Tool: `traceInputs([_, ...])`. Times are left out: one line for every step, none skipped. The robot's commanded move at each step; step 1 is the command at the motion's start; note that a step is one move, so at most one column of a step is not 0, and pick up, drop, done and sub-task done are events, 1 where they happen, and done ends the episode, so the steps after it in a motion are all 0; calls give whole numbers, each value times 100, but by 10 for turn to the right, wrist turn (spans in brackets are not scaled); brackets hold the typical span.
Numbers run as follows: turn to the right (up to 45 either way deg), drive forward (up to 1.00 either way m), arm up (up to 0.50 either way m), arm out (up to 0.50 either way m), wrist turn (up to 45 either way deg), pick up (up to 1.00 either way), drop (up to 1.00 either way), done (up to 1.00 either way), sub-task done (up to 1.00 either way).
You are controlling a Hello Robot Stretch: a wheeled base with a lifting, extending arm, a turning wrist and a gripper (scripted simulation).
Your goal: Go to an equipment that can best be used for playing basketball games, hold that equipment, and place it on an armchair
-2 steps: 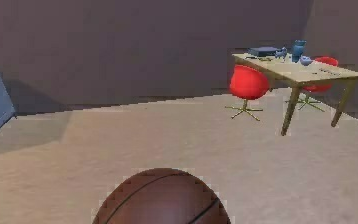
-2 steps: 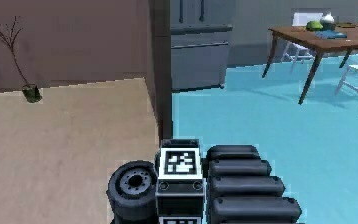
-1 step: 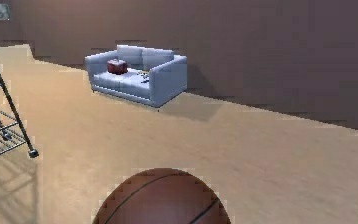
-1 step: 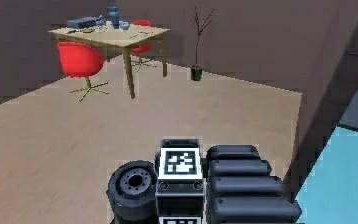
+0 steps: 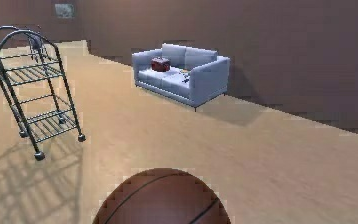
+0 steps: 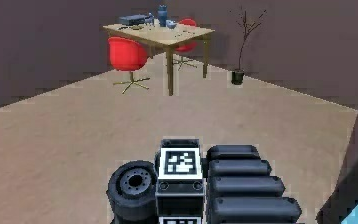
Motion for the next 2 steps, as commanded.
traceInputs([0,45,0,0,0,0,0,0,0])
traceInputs([-120,0,0,0,0,0,0,0,0])
